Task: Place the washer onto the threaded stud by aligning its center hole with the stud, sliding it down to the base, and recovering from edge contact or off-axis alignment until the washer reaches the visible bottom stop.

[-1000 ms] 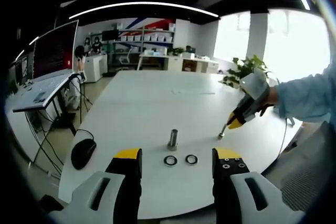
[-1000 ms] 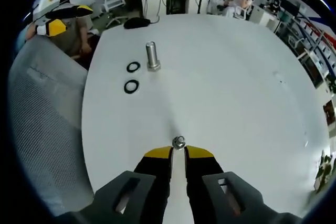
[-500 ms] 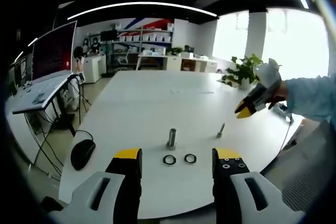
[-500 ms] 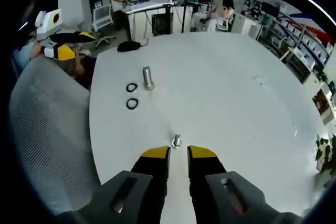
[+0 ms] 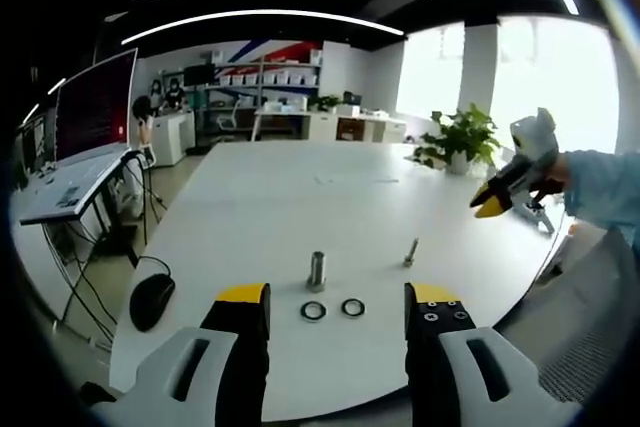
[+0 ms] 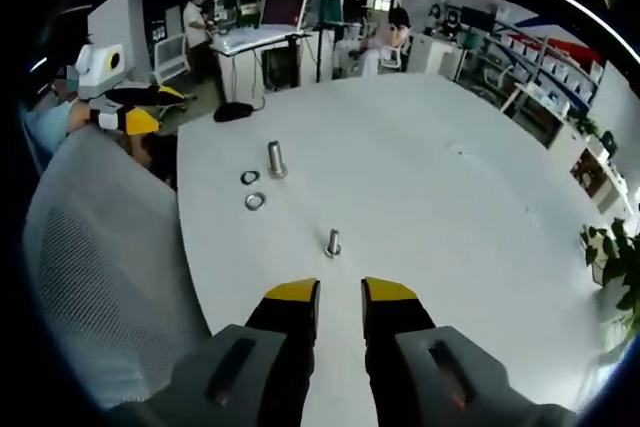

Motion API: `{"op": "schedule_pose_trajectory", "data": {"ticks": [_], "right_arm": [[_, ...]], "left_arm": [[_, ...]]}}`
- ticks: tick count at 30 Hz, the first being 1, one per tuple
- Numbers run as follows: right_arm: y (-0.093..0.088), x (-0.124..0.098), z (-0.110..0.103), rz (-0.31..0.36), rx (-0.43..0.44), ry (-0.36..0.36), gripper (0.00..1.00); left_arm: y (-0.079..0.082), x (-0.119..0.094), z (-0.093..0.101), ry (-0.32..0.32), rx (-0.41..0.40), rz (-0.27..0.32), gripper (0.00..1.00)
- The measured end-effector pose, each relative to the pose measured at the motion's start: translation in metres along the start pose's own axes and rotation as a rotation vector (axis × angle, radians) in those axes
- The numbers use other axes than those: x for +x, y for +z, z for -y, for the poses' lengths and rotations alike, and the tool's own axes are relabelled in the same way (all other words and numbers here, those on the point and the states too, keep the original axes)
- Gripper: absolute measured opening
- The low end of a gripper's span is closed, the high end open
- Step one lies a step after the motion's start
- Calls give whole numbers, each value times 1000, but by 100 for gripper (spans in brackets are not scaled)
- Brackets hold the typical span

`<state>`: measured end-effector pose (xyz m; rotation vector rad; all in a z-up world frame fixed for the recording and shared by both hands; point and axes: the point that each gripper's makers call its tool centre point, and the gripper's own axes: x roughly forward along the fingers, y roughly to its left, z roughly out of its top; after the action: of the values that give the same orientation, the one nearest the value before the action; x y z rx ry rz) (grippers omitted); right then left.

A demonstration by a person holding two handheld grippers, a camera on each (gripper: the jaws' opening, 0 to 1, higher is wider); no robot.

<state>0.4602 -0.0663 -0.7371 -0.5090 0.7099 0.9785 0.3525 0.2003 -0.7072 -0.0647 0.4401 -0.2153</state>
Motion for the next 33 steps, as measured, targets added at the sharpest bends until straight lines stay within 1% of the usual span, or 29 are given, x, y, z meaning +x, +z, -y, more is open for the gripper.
{"op": "schedule_pose_trajectory", "data": {"ticks": [6, 9, 11, 15, 18, 19, 21, 22, 24, 25, 26, 27, 28, 31, 33], "right_arm": [[-10, -18, -15, 36, 46, 3, 19], [-16, -28, -26, 58, 78, 6, 19], [-21, -37, -34, 69, 96, 6, 19], [-31, -53, -46, 103, 146, 1, 19], [-36, -69, -51, 162, 210, -37, 22], [-40, -72, -53, 159, 215, -41, 22], [-46, -79, -55, 171, 224, -76, 22], [-47, -80, -56, 172, 226, -84, 22], [-55, -86, -59, 181, 235, -133, 22], [-57, -88, -57, 189, 245, -167, 23], [-61, -90, -55, 179, 241, -209, 27], [-63, -90, -58, 163, 203, -223, 29], [-63, -89, -65, 169, 182, -223, 28], [-63, -83, -80, 206, 269, -190, 28], [-68, -78, -82, 201, 278, -199, 28]], "left_arm": [[-6, -2, -5, 10, -7, -12, 52], [-7, -2, -2, 3, 12, -20, 52], [-7, -2, -2, 0, 0, -19, 52], [-8, -2, -1, -2, 8, -25, 52], [-8, -3, 0, -11, -1, -22, 47], [-8, -3, 1, -14, -1, -26, 47], [-10, -2, 1, -11, 12, -34, 47], [-10, -2, 1, -12, 13, -35, 47], [-11, -2, 3, -19, 13, -41, 47], [-11, -2, 3, -20, 17, -45, 47], [-12, -1, 4, -23, 22, -51, 47], [-13, -1, 4, -26, 24, -55, 47], [-14, 0, 5, -29, 29, -60, 47], [-15, -1, 6, -32, 35, -70, 47], [-16, 0, 6, -34, 36, -73, 47]]}}
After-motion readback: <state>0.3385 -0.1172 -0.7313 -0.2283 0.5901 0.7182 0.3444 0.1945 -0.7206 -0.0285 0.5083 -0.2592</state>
